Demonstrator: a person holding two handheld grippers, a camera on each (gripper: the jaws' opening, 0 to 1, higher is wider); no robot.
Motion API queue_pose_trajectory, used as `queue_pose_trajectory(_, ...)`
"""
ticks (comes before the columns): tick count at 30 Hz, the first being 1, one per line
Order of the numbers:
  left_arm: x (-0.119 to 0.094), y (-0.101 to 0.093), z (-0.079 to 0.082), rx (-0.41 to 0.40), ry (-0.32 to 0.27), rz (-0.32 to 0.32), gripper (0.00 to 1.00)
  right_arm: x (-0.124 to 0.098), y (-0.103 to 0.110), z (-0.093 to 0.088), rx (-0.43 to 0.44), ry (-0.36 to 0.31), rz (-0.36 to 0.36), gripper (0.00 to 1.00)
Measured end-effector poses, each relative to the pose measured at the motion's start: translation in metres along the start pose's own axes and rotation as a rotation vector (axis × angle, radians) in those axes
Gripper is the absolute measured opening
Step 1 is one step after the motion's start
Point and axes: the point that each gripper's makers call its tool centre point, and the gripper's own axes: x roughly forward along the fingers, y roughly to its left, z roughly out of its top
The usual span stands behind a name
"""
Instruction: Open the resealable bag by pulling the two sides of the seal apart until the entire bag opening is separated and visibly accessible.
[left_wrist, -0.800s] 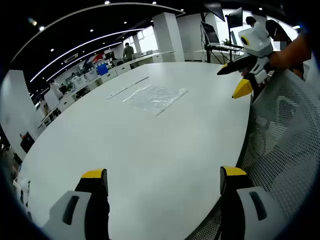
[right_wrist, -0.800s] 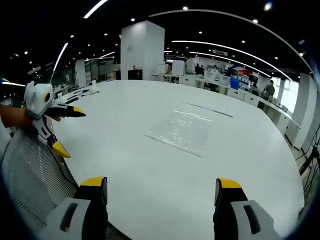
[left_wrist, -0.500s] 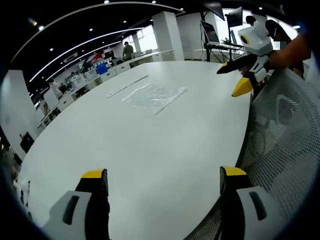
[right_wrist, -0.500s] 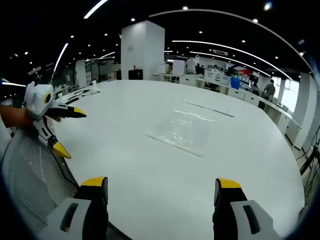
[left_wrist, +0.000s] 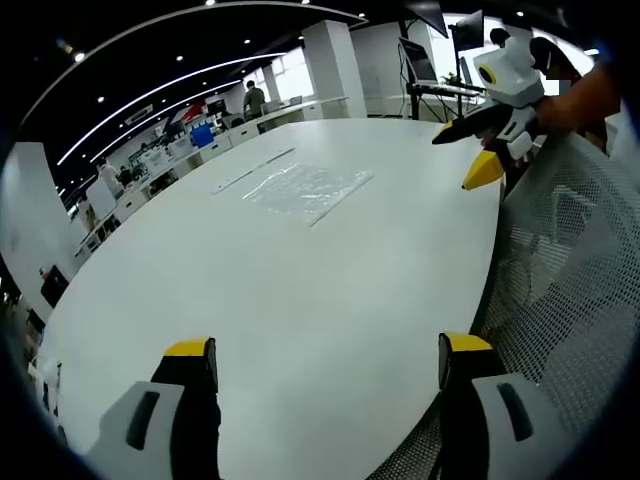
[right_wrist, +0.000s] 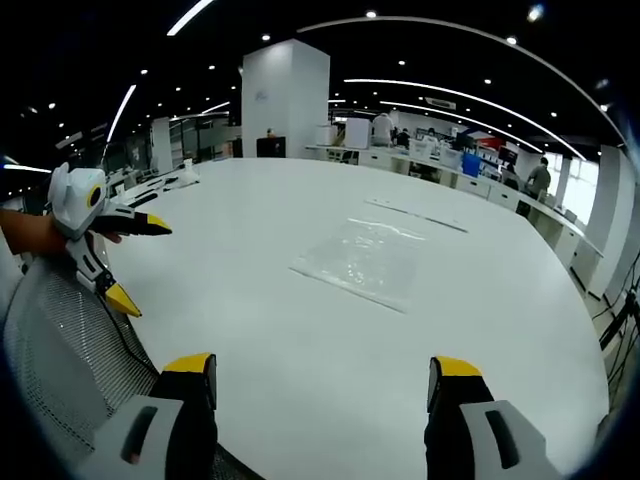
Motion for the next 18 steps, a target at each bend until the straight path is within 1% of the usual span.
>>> queue_pose_trajectory(18,-0.0007,0.0006,0.0014,0.015,-0.005,0.005,0.90,-0.0016,-0.0038,0.0001,0.000,-0.006,-0.021,0.86)
